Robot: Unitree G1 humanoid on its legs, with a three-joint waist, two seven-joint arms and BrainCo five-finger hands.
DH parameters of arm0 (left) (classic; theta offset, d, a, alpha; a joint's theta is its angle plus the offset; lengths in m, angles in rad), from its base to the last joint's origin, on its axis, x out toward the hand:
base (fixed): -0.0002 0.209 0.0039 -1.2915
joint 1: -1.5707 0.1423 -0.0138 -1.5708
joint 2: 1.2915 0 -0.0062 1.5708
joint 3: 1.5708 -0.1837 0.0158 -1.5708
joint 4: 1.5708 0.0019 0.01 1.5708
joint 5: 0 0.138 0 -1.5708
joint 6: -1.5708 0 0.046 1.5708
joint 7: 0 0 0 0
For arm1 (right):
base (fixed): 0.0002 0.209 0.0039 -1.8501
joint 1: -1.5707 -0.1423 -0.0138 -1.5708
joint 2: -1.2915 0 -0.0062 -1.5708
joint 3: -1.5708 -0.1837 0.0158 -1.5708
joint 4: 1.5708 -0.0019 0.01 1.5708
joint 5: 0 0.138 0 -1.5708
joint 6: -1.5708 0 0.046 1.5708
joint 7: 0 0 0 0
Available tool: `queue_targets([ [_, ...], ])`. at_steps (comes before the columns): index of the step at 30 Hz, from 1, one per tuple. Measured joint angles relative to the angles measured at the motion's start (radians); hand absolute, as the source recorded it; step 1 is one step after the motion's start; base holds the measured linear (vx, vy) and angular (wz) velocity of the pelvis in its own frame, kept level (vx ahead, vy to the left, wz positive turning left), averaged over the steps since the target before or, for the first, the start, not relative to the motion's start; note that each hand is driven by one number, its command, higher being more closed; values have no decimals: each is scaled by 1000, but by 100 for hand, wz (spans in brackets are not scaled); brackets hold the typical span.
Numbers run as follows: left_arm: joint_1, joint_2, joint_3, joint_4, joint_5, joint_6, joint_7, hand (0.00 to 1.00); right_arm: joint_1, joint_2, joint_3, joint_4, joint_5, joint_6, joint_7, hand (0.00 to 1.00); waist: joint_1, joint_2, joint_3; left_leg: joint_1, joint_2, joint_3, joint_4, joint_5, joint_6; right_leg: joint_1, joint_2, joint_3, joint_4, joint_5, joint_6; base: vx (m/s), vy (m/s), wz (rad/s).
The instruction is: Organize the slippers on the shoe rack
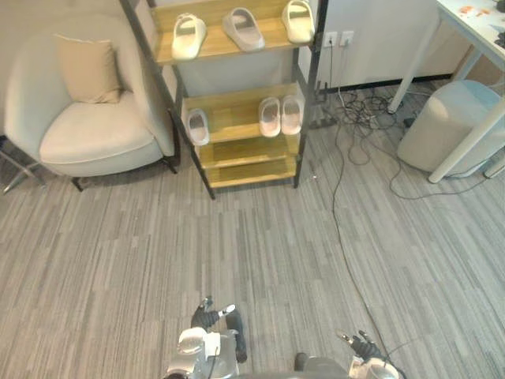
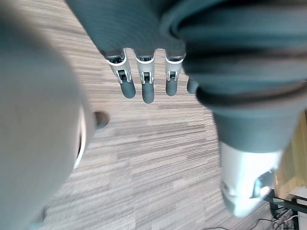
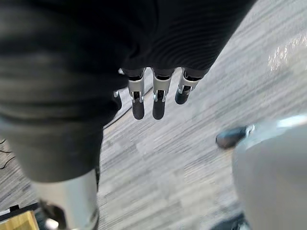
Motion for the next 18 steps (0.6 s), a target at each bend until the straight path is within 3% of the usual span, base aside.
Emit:
queue_targets([
  [3,-3,7,-14,8,0,0,0,0,-5,4,0,2,-16,0,2,0,11,-7,-8,46,-15,26,56,-102,19,-133,-31,44,376,-28,78,463,248,-5],
  [4,0,20,-34,16,0,3,0,0,-6,9,-2,-1,-16,-1,6,0,9,-13,-11,86,-33,23,49,-126,29,-198,-47,65,556,-9,184,440,221,14],
  [6,3,31,-72,32,0,6,1,0,-12,11,-8,-1,-16,0,18,0,4,-15,-9,195,-59,1,-4,-147,51,-251,-57,30,730,-53,134,452,135,32],
  [7,4,30,-90,32,0,7,2,0,-13,6,-6,-2,-18,-1,21,0,-1,-4,-10,253,-60,-9,-55,-147,51,-274,-54,-22,732,-87,68,442,74,30],
  [9,7,23,-96,31,-1,7,2,0,-30,-4,-5,-6,-18,-7,22,0,-3,24,0,343,-36,-27,-134,-147,51,-352,-24,-118,623,-133,-22,487,0,27],
  [11,3,17,-97,31,-1,7,2,0,-40,-12,-8,-8,-16,-7,22,0,-8,32,5,368,-15,-44,-153,-147,51,-422,-3,-136,488,-111,-39,355,-79,34],
  [12,0,12,-98,31,-1,7,2,0,-45,-16,-10,-19,-15,-7,21,0,-14,38,11,380,0,-61,-160,-150,46,-457,4,-134,397,-62,-44,410,-158,52],
  [13,0,10,-99,31,-1,7,2,0,-43,-17,-9,-33,-16,-7,21,0,-24,37,14,397,16,-74,-163,-162,26,-476,11,-121,261,30,-33,494,-239,58],
  [14,5,11,-98,31,-1,6,1,0,-35,-15,-9,-35,-16,-6,21,0,-25,20,12,415,13,-78,-162,-181,-6,-467,9,-94,132,124,-28,501,-294,64],
  [15,10,15,-95,34,-1,6,1,0,-26,-16,-12,-33,-16,-5,21,0,-27,16,12,447,19,-92,-160,-212,-52,-448,10,-75,112,273,-24,439,-275,48],
  [16,3,-4,-93,52,0,6,2,0,-31,-30,-19,-32,-17,-4,20,0,-30,41,17,470,49,-97,-157,-227,-63,-448,32,-84,164,244,-45,361,-223,30],
  [17,3,-7,-95,52,0,6,2,0,-32,-36,-19,-31,-18,-3,20,0,-28,48,15,469,54,-97,-153,-226,-63,-449,33,-84,180,225,-43,363,-229,30],
  [18,1,-22,-94,52,2,3,-4,0,-34,-47,-26,-24,-15,-3,22,0,-34,61,22,462,63,-116,-96,-213,-74,-455,23,-104,266,151,-61,442,-274,44],
])
